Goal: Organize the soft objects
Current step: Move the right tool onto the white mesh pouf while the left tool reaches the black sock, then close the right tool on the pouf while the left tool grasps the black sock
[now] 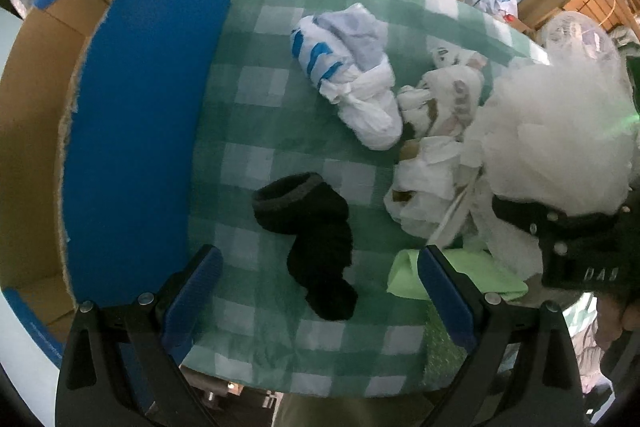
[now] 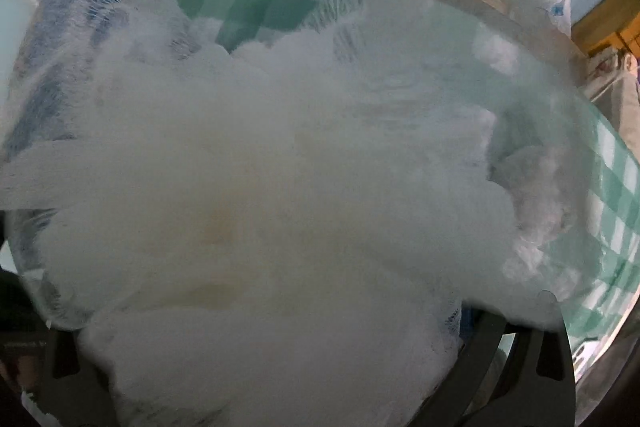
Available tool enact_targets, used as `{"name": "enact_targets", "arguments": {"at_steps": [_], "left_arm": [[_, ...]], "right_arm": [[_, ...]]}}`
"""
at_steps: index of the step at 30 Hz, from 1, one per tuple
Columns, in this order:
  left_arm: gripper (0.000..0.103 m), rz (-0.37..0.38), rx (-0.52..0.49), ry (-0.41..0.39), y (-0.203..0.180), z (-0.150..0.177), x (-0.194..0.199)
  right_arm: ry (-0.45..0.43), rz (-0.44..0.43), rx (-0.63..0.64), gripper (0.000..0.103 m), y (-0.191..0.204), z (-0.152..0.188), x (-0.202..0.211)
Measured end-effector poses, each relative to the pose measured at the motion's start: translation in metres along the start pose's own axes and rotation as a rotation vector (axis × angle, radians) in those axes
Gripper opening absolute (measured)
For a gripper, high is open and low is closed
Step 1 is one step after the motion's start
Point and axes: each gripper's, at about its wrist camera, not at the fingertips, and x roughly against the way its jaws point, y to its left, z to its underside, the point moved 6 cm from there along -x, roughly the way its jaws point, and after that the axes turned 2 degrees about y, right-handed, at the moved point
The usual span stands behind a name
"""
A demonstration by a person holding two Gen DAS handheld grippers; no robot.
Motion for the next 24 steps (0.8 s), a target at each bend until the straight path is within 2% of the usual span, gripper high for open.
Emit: {"name": "enact_targets", "arguments": {"at_steps": [3, 10, 13, 17, 19, 22, 24], "left_arm": [[0.099, -0.017, -0.001, 0.016, 0.002, -0.001, -0.009], [0.099, 0.002, 0.01, 0.054, 0.005, -0.004, -0.026], [0.097, 0.009, 0.016, 0.061, 0.005, -0.007, -0.033], [0.074, 0.005, 0.018, 0.077, 0.005, -0.01, -0.041], [0.068, 0.017, 0.022, 0.092, 0.007, -0.009, -0.046], [0.059, 0.006, 0.013, 0.073, 0.012, -0.009, -0.047], [0.041, 0.005, 0.0, 0.059, 0.014, -0.003, -0.045]], "right_arm": [[-0.009, 0.018, 0.032, 0.101, 0.002, 0.0, -0.002], [-0.05, 0.026, 0.079, 0.076, 0.008, 0.002, 0.002], [-0.068, 0.004, 0.067, 0.067, 0.007, 0.004, 0.008], [-0.096, -0.034, 0.039, 0.061, -0.002, 0.006, 0.014], [-0.112, -0.045, 0.03, 0.06, -0.004, 0.01, 0.021], [-0.144, -0.049, 0.028, 0.059, -0.006, 0.019, 0.027], [-0.166, -0.042, 0.028, 0.059, -0.008, 0.02, 0.033]]}}
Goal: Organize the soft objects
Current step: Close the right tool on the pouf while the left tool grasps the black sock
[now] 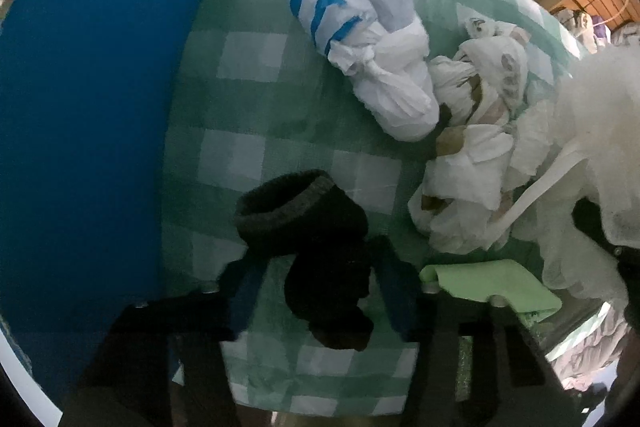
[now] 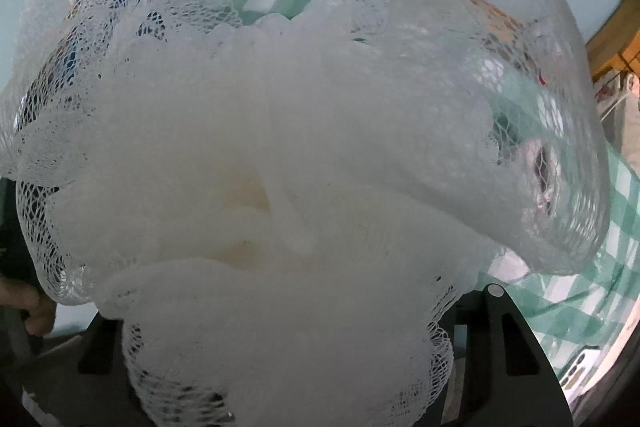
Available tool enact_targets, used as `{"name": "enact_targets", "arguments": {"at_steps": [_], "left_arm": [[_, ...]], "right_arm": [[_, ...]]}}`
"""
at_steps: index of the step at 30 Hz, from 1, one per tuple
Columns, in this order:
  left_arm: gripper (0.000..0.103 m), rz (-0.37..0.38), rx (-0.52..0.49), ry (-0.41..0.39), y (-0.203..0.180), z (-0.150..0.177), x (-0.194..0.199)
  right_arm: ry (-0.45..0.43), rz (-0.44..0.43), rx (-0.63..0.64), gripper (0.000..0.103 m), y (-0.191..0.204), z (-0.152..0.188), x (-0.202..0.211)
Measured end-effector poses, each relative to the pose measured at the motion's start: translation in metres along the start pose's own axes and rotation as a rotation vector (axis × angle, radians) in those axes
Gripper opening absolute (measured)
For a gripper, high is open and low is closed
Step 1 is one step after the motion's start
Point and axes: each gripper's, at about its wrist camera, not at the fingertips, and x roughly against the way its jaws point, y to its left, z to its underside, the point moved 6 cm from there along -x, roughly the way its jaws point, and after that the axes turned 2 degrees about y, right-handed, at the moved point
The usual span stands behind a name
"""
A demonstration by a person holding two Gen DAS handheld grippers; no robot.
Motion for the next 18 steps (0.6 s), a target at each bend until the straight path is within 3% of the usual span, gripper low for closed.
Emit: {"name": "enact_targets", "arguments": {"at_steps": [7, 18], "left_arm": [[0.036, -0.003, -0.013, -0.04, -0.003, 0.004, 0.014], [0.036, 0.013, -0.03, -0.148, -0.017, 0.019, 0.071]], "right_arm": [[-0.046, 0.014, -0.015, 0.059, 0.01, 0.012, 0.009], [-0.101, 0.019, -0.024, 0.058, 0.016, 0.039, 0.02]]}}
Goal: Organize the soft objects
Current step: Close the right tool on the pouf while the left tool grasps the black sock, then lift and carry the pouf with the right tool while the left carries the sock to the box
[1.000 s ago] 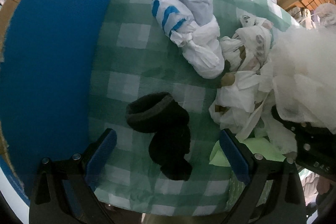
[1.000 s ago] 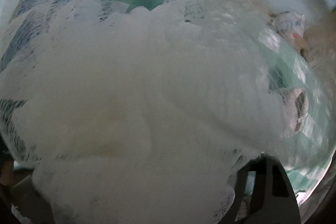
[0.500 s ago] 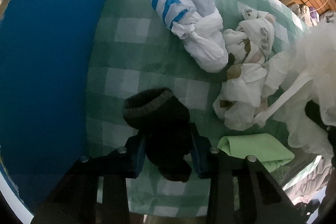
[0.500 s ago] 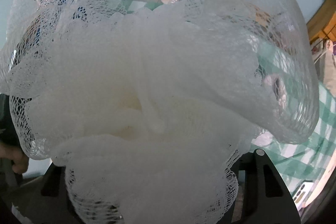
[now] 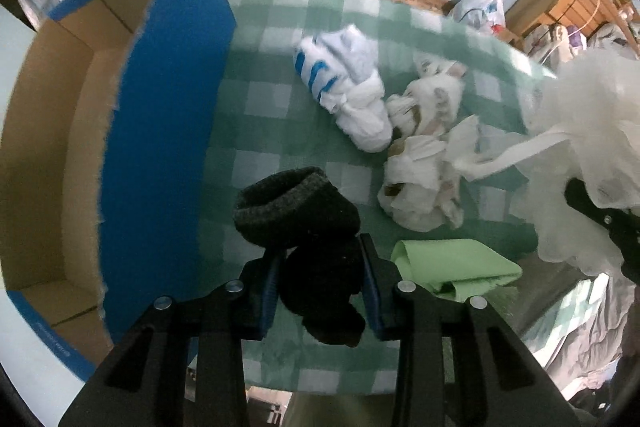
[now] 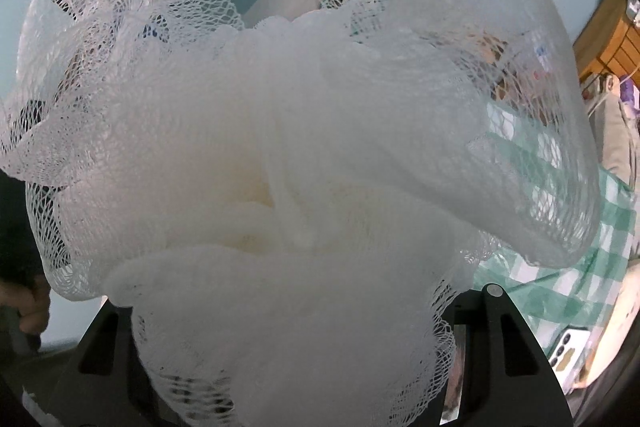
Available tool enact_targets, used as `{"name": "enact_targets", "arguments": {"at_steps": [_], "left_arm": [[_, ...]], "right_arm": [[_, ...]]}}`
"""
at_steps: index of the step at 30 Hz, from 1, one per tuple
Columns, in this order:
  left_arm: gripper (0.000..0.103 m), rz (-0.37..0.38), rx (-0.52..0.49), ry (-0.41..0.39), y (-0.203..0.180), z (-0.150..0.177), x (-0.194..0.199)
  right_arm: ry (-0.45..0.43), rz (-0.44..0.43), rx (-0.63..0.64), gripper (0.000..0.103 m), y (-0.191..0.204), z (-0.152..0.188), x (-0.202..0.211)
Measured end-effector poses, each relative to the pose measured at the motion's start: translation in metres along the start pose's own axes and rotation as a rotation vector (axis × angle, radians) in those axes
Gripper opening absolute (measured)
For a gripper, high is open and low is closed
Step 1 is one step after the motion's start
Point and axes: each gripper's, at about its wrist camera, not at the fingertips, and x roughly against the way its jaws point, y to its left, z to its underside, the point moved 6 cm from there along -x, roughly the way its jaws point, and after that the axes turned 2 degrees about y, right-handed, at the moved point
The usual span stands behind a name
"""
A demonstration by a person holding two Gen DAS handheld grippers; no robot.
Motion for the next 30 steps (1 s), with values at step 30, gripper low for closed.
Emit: {"name": "enact_targets", "arguments": {"at_steps": [30], "left_arm": [[0.036, 0.005, 0.002, -0.198, 0.031, 0.015, 0.12]], "right_arm": [[-0.133, -0.025, 0.077, 0.058, -0.026, 0.048, -0.009]]}}
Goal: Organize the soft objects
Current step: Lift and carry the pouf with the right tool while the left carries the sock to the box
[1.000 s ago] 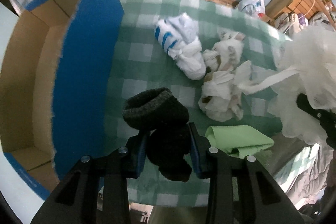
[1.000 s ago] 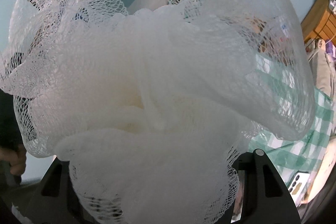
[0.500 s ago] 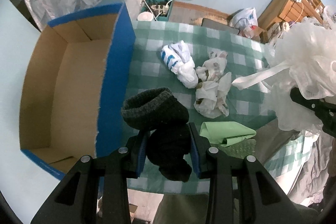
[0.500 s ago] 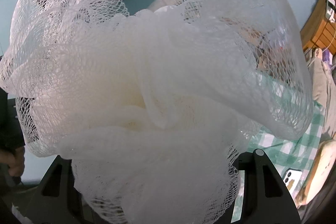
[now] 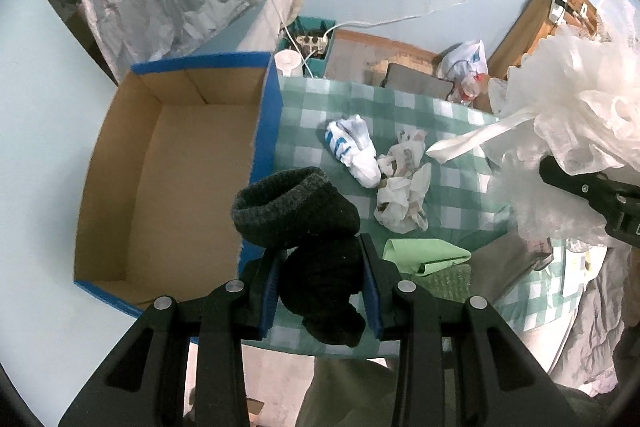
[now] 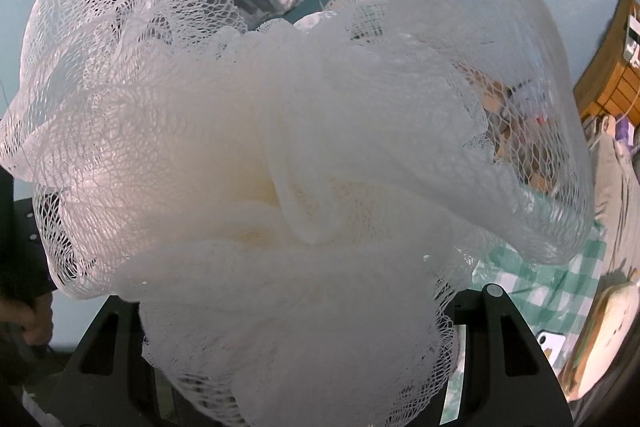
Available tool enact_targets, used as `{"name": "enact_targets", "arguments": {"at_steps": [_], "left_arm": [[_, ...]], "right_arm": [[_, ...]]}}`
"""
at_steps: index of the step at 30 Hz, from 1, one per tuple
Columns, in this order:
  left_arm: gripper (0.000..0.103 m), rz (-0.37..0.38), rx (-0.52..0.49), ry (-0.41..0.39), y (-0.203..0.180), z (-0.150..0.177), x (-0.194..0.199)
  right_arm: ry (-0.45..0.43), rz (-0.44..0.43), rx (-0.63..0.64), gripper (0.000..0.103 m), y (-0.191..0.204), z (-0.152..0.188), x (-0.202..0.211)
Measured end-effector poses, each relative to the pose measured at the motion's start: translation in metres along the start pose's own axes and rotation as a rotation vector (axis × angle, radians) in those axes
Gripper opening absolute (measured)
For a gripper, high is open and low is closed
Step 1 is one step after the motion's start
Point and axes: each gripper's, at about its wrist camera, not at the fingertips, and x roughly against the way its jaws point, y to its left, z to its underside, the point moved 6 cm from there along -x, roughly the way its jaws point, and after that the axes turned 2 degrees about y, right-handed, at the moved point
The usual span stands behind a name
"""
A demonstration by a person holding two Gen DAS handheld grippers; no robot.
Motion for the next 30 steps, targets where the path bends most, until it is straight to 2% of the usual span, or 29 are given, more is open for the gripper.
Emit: {"name": "enact_targets", "arguments": {"at_steps": [5, 20, 30], "left_arm": [[0.036, 0.006, 0.021, -0.019, 0.01, -0.003, 0.012], [0.036, -0.016, 0.111, -0.055, 0.052, -0.007, 0.032], [0.036, -0.046, 0.195, -0.062, 0.097, -0.006, 0.033]], "right_arm": [[-0.012, -0.008, 0.019, 0.058, -0.02, -0.004, -0.013], [-0.035, -0.071, 0.094, 0.058, -0.03, -0.021, -0.047], [-0.018, -0.117, 0.152, 0.058, -0.036, -0.044, -0.096]]}}
